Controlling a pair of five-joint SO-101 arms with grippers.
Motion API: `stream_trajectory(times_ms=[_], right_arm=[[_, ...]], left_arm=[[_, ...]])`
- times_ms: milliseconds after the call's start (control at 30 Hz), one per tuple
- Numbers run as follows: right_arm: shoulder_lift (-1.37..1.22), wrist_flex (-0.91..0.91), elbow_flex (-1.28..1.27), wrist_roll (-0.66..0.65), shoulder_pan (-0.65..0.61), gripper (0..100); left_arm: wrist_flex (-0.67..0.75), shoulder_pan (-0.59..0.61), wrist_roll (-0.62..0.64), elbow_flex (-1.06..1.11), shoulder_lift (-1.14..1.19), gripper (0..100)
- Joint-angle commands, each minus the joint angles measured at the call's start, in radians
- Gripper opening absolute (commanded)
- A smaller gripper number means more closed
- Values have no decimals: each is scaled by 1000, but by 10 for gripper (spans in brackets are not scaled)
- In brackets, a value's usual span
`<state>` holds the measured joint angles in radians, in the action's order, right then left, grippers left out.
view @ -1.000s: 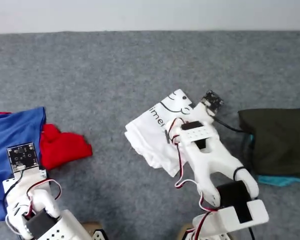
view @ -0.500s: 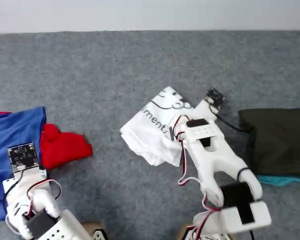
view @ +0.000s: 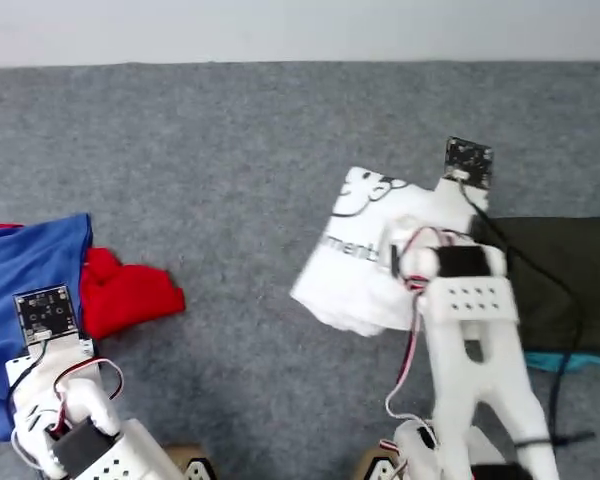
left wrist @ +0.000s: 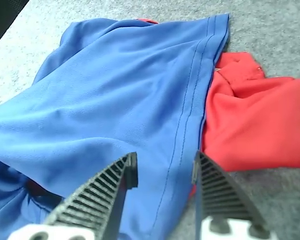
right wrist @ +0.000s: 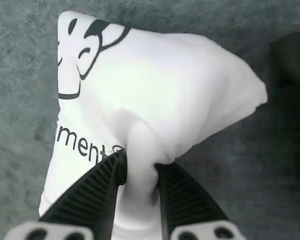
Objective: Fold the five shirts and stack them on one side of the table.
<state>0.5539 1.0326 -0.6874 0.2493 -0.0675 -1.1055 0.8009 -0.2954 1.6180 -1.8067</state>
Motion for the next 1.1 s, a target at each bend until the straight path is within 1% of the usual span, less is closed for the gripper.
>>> stream_trajectory(times_ms=[0, 200, 300, 367, 467, 600, 767, 933, 1067], right_arm=[[134, 77, 66, -189, 68, 8], [306, 134, 66, -466, 165, 8], [403, 128, 69, -574, 206, 8], [460, 127, 81, -618, 232, 8], [521, 127, 104, -655, 278, 8], [541, 125, 106, -695, 321, 8], [539, 125, 106, -695, 378, 8], [530, 124, 89, -697, 429, 8], [463, 45, 60, -697, 495, 8]], left_arm=[[26, 3, -11, -7, -12, 191], [26, 3, -11, -4, -12, 191], [26, 3, -11, 18, -12, 191], [26, 3, -11, 25, -12, 191], [28, 2, -11, 25, -12, 191], [29, 2, -12, 25, -12, 191], [92, 2, -17, 27, -12, 191], [98, 2, -63, 27, -12, 191], [98, 2, -63, 27, -12, 191]])
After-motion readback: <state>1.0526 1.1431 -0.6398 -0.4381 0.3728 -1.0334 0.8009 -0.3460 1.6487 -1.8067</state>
